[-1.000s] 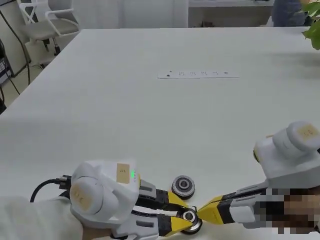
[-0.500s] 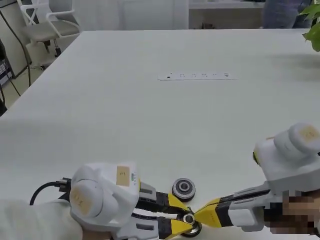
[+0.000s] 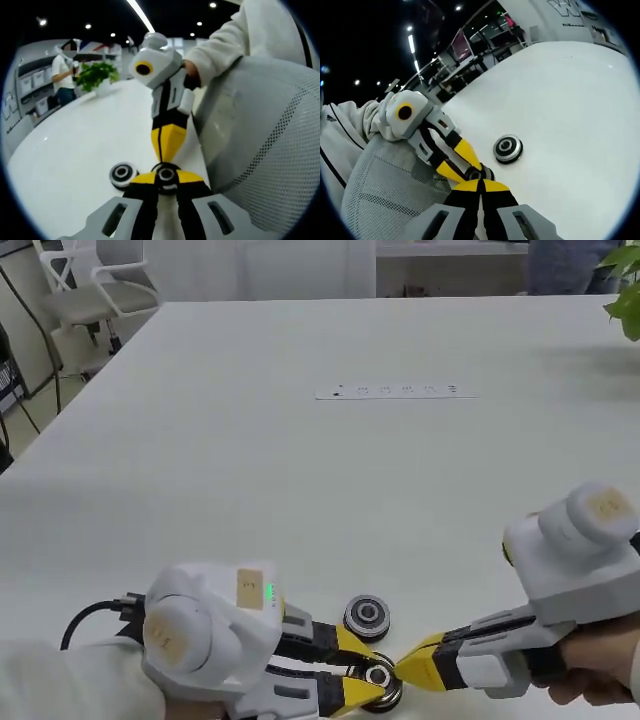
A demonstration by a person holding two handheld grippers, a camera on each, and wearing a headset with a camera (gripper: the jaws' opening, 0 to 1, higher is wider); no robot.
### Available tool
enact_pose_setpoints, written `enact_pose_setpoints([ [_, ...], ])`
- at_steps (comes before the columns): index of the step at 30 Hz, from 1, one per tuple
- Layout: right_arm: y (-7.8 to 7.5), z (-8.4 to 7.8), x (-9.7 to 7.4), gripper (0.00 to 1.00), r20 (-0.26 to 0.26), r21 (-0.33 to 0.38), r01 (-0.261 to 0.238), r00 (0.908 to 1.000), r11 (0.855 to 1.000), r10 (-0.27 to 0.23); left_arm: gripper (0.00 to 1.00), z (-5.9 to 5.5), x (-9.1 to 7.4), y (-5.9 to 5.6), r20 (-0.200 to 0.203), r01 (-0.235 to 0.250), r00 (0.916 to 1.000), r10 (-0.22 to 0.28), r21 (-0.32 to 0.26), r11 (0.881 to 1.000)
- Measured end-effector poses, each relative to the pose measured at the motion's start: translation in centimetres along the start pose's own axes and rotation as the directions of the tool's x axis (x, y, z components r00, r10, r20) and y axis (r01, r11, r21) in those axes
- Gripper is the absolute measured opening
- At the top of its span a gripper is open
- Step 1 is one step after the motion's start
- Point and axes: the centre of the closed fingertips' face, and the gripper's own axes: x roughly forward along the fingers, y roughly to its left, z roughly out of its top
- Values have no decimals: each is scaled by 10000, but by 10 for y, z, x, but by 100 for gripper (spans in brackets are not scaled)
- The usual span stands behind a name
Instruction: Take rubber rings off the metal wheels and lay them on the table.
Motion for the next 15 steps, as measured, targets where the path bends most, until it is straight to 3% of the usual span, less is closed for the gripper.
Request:
enact_pose_setpoints([
  [4, 0, 0, 0, 0, 27, 89, -38, 10000, 10000, 38, 15, 3, -2, 0, -295, 125, 9995, -128, -119, 9999],
  [11, -1, 2, -4, 0, 72, 293, -42, 10000, 9996, 40, 31, 26, -10, 0, 13, 201, 9998, -201, 126, 9997],
  [15, 0, 6, -5, 0, 252, 403, -41, 9997, 9992, 31, 37, 47, -14, -4, 427, 494, 9979, -479, -344, 9982],
])
